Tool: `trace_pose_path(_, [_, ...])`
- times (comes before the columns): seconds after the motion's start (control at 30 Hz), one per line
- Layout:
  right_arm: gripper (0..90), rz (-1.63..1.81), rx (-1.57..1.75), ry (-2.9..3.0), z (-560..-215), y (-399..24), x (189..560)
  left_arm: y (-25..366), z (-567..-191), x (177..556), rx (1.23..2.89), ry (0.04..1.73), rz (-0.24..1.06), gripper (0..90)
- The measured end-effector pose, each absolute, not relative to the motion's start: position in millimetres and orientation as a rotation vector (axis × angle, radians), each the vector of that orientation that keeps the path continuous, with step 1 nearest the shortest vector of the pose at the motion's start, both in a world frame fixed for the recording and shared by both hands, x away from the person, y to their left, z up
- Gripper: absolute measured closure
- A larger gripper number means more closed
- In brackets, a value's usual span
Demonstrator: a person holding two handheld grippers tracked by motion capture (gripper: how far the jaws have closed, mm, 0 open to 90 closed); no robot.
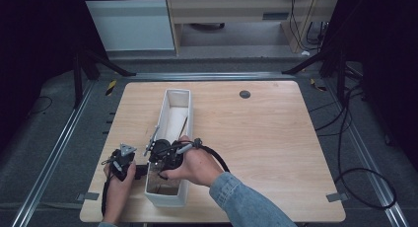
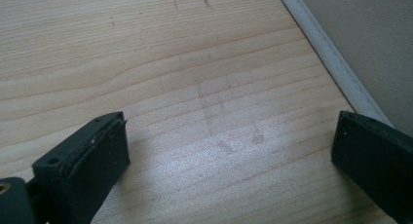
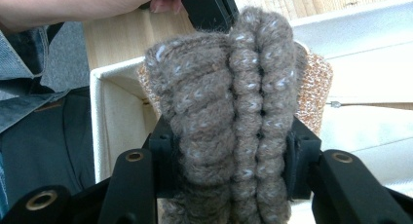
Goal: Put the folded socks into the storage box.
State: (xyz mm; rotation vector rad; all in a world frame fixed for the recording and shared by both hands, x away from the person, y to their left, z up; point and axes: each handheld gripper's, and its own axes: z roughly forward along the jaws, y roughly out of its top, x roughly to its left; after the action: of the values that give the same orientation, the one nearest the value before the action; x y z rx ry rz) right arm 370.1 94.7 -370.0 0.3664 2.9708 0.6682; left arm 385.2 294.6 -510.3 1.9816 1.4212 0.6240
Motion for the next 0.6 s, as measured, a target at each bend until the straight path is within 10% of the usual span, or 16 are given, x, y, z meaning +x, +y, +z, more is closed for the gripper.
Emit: trace_pose_path(0.6, [51.0,0.655,0.37,2.98,-381,97,372,294,-510,385,1.977,1.423,0.625,0.0])
